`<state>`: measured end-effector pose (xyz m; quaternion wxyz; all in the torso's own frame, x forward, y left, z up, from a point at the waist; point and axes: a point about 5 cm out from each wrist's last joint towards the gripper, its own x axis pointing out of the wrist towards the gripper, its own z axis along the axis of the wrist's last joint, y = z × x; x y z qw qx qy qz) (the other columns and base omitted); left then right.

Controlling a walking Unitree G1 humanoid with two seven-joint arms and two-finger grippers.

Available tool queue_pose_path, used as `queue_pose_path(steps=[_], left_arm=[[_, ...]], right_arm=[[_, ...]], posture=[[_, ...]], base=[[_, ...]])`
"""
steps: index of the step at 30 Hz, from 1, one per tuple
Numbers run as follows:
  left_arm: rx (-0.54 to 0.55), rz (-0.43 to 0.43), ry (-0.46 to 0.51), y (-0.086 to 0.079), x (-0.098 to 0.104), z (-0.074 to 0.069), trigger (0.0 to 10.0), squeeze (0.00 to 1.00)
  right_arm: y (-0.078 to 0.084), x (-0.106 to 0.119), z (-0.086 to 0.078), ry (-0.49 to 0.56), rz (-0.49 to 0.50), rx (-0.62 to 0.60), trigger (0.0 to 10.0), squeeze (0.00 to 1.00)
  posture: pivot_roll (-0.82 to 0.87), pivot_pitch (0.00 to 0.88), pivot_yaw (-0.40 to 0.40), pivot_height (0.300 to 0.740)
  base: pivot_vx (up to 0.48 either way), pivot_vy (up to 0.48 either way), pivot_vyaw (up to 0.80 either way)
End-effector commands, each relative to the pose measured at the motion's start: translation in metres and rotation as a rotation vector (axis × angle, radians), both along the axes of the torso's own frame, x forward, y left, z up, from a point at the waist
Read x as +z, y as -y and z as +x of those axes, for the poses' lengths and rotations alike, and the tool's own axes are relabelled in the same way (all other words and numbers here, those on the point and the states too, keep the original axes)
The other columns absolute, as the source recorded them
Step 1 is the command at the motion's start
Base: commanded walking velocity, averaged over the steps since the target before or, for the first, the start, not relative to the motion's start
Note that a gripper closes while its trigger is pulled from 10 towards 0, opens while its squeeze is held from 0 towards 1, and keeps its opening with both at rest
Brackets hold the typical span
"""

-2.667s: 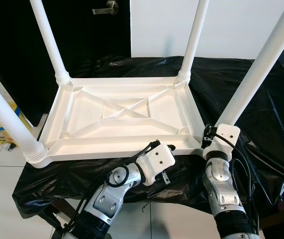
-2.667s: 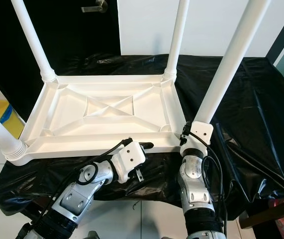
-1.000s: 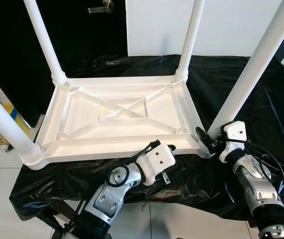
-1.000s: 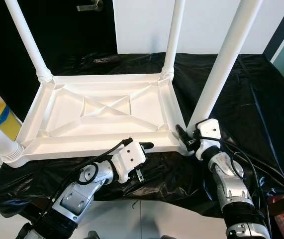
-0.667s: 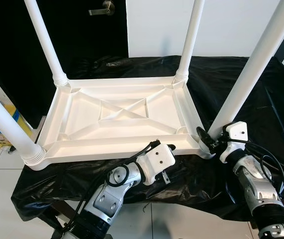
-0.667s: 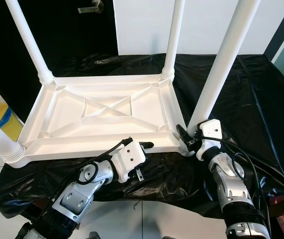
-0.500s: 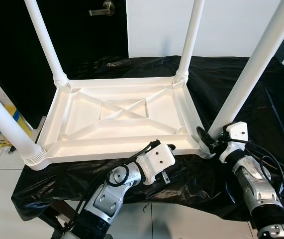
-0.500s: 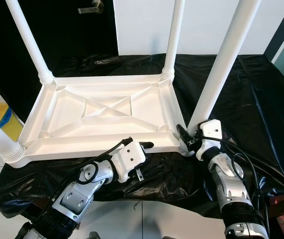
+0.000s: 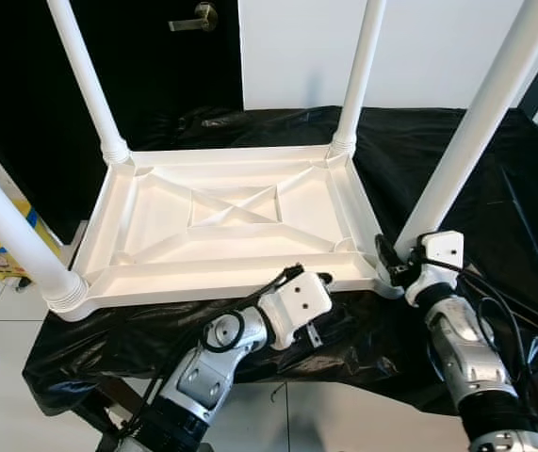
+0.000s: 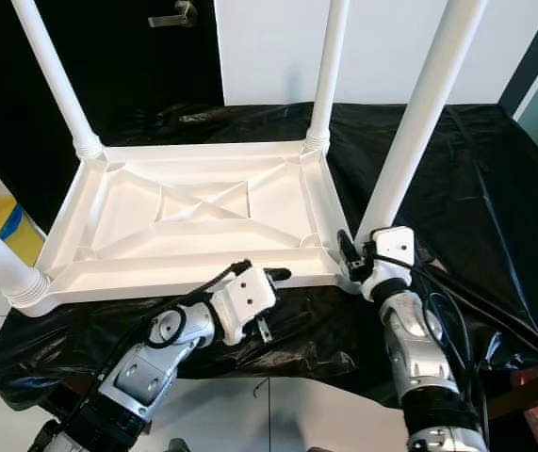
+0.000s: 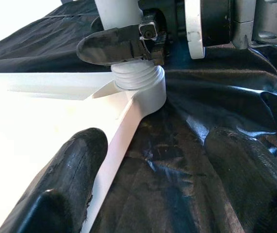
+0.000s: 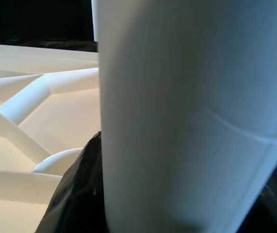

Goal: Building children table

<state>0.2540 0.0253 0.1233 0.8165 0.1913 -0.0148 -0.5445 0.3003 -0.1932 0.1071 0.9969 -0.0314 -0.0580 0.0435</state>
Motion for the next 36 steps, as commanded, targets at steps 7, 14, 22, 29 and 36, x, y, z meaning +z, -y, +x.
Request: queue_pose_path(steps=[7,14,22,29,36], left_arm=[[0.042,0.003,0.019,0.000,-0.001,0.003,10.0,0.00],[0.046,0.001,0.021,0.000,-0.001,0.003,10.0,0.00],[0.051,0.001,0.024,-0.001,0.000,0.004,10.0,0.00],[0.052,0.003,0.023,-0.002,0.000,0.003,10.0,0.00],[0.048,0.003,0.023,-0.001,0.000,0.003,10.0,0.00]], right_arm=[[-0.004,-0.026,-0.013,-0.118,0.040,-0.233,10.0,0.00],[-0.013,-0.028,-0.017,-0.124,0.078,-0.333,10.0,0.00],[-0.018,-0.027,-0.019,-0.140,0.099,-0.420,10.0,0.00],[-0.020,-0.025,-0.019,-0.128,0.088,-0.420,10.0,0.84],[-0.023,-0.014,-0.018,-0.064,0.089,-0.345,10.0,1.00]], posture=[[-0.03,0.019,-0.031,0.740],[-0.02,0.015,-0.035,0.740],[-0.01,0.014,-0.039,0.740],[-0.01,0.014,-0.037,0.740],[-0.01,0.013,-0.038,0.740]], base=[[0.000,0.000,0.00],[0.000,0.000,0.00],[0.000,0.000,0.00],[0.000,0.000,0.00],[0.000,0.000,0.00]])
